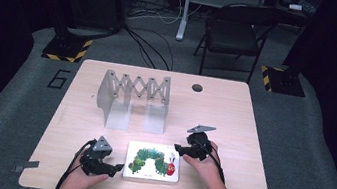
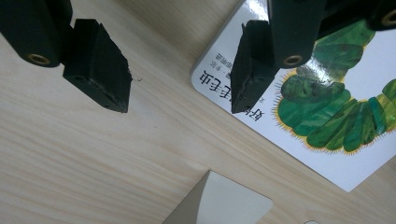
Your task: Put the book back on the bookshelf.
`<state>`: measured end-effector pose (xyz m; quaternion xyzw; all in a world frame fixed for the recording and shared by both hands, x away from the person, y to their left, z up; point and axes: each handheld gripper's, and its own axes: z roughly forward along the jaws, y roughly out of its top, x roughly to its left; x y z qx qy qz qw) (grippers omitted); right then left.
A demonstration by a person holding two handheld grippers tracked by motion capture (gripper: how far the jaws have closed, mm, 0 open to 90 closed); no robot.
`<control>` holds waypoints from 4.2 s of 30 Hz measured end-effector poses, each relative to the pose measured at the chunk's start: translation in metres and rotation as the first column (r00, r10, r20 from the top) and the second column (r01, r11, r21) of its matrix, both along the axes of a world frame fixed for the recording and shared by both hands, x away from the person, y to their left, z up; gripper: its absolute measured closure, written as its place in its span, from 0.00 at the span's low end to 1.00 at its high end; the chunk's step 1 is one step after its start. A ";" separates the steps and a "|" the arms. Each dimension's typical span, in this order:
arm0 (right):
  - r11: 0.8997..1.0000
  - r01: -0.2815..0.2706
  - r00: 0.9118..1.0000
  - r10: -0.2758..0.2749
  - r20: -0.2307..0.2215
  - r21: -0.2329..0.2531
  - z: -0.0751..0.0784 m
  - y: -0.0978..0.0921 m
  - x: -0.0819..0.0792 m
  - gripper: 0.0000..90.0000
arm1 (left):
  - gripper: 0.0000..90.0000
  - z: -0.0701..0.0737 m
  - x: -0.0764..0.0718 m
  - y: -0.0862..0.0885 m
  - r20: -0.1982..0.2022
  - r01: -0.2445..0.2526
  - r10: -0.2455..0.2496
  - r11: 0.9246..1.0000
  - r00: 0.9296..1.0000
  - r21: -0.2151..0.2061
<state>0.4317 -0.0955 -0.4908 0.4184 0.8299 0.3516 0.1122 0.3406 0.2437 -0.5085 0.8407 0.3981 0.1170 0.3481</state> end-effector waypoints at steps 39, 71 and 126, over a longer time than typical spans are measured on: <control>0.994 0.021 0.978 0.001 -0.207 0.106 -0.016 0.004 0.000 0.48 | 0.22 -0.015 -0.021 -0.050 0.071 0.113 -0.117 0.992 0.991 0.056; 0.993 0.037 0.981 -0.014 -0.195 0.115 -0.006 0.004 -0.005 0.49 | 0.11 -0.018 -0.026 -0.059 0.073 0.084 -0.087 0.995 0.993 0.051; 0.975 0.008 0.988 0.027 -0.153 0.221 0.014 0.007 -0.015 0.51 | 0.08 -0.013 -0.032 -0.071 0.188 0.016 -0.052 0.982 0.981 0.189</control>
